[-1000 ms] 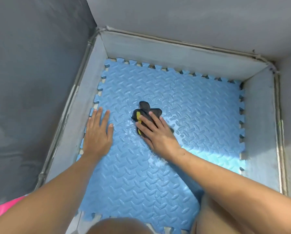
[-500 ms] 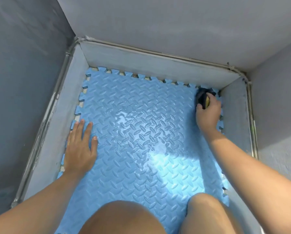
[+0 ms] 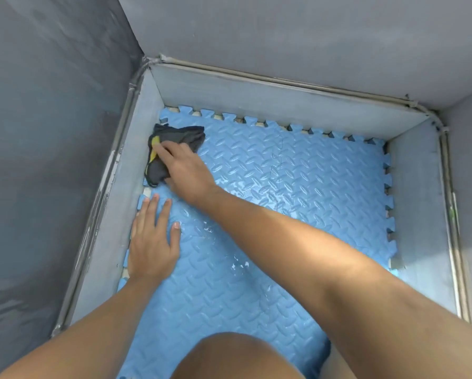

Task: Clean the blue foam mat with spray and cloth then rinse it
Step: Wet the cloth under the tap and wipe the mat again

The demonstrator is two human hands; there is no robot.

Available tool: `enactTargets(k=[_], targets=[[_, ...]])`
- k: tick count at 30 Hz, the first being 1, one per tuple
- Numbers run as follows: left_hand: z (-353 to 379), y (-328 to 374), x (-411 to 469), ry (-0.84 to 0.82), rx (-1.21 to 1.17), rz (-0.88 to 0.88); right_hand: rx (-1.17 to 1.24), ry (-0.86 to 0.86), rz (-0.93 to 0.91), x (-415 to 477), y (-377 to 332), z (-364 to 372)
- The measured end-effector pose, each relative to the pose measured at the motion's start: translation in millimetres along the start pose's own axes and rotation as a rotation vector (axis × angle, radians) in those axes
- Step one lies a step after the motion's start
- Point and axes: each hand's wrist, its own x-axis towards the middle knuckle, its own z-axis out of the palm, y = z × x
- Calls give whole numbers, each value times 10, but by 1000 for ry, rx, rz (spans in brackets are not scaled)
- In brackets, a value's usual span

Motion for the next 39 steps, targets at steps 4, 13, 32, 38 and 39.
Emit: enactTargets(k=[4, 13, 32, 38, 39], targets=[[-18, -6, 2, -18, -13, 0, -52, 96, 100, -263, 541, -158], [-33, -7, 8, -55, -3, -15, -115, 379, 710, -1614, 2231, -1101], [-38, -13, 22, -70, 14, -11, -33, -147, -98, -1919, 820, -457], [-49, 1, 26, -85, 17, -19, -368, 52, 456, -2078, 2332, -1367], [-51, 5, 22, -86, 17, -19, -371, 72, 586, -2154, 2479, -1469]])
